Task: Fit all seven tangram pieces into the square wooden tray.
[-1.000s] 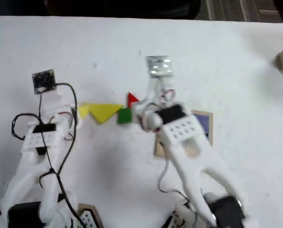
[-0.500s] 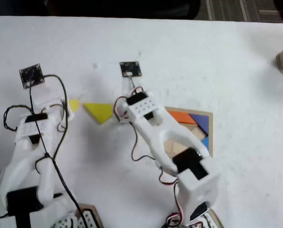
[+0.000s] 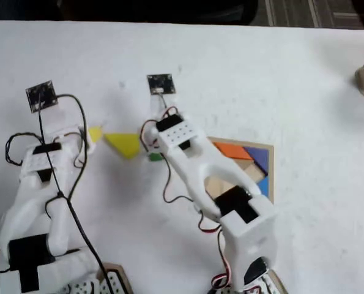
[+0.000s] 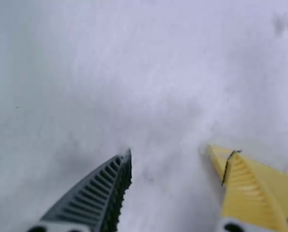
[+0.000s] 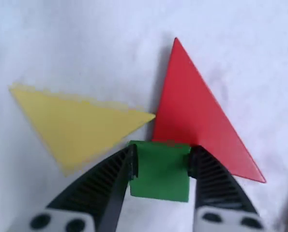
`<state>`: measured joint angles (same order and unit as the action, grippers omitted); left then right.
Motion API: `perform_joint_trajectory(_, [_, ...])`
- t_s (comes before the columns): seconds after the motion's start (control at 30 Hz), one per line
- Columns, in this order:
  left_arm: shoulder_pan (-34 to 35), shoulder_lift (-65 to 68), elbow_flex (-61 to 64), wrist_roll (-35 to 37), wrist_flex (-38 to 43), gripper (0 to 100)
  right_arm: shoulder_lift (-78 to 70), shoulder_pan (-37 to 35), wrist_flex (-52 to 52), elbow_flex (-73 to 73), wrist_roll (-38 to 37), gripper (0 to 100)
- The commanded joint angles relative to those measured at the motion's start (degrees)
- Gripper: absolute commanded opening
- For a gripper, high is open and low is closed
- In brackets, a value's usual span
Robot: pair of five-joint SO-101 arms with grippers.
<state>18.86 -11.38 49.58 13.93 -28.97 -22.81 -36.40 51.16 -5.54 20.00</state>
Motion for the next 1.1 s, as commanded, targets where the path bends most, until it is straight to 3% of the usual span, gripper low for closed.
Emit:
perform_joint_trajectory(0.0, [0.4, -0.31, -3.25, 0.44, -0.09, 32, -0.04, -1.98, 3.65, 0.7, -0.09, 16.6])
perform_joint_trajectory(0.3, [0.4, -0.31, -2.99, 0.26, -0.18, 32, -0.04, -6.9, 5.76, 0.88, -3.87, 27.4])
perform_joint_trajectory(0.47, [0.4, -0.31, -2.9, 0.26, -0.18, 32, -0.22, -4.88, 1.89, 0.88, -4.84, 27.3])
perform_joint_trajectory(0.63, [0.4, -0.31, -2.9, 0.26, -0.18, 32, -0.57, -2.33, -1.27, 0.88, -10.73, 27.3])
perform_joint_trajectory(0.9, [0.4, -0.31, -2.9, 0.26, -0.18, 32, -2.51, -4.79, -0.4, -0.62, -10.46, 27.1])
perform_joint_trajectory(1.07, [0.4, -0.31, -2.99, 0.26, -0.18, 32, -2.59, -4.88, -0.31, -0.88, -6.15, 16.6])
